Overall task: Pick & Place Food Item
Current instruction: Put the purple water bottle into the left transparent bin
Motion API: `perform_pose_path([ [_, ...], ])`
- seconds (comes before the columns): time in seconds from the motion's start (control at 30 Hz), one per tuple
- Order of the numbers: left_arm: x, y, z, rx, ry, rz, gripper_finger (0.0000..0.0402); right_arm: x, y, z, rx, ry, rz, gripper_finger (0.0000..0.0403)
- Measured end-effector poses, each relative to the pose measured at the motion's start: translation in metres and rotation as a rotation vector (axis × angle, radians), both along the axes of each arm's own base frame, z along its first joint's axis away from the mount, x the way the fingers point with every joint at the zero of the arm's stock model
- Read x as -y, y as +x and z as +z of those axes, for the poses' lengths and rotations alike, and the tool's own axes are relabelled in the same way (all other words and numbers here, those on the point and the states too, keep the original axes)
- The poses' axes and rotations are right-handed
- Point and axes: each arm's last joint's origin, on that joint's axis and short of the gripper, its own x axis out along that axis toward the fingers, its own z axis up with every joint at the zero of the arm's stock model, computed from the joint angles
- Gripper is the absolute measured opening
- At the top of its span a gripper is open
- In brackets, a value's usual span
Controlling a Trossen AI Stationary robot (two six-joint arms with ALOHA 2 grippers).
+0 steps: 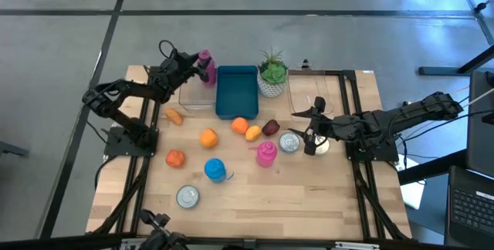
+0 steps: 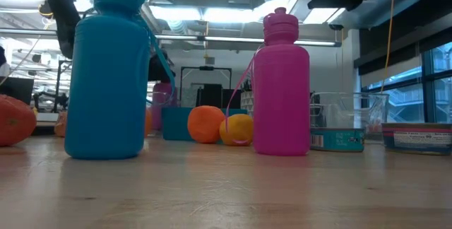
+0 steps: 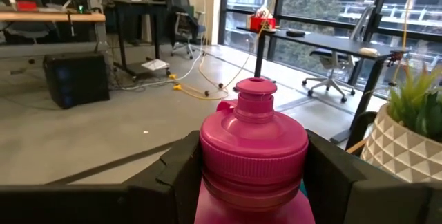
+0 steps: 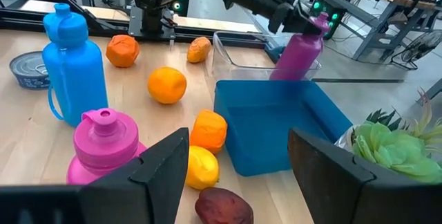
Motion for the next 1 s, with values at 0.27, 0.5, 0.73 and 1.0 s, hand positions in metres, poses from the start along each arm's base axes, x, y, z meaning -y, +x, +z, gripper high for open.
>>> perform_pose_path([
  [0.27,-0.006,0.004,-0.011,0.034,0.018,0.002,0.0182,0.000,0.000,0.000,0.004,0.008,-0.002,0.0242],
  [0.5,-0.006,0.004,-0.011,0.037,0.020,0.003,0.0183,0.001,0.000,0.000,0.004,0.007,-0.006,0.0242],
  [0.73,-0.005,0.005,-0.010,0.022,0.045,-0.006,0.0182,0.004,0.001,0.000,0.003,0.010,-0.015,0.0242],
  [1.0,-0.001,0.011,-0.010,-0.025,0.080,-0.023,0.0182,0.010,0.005,-0.002,-0.015,0.028,0.007,0.0242],
])
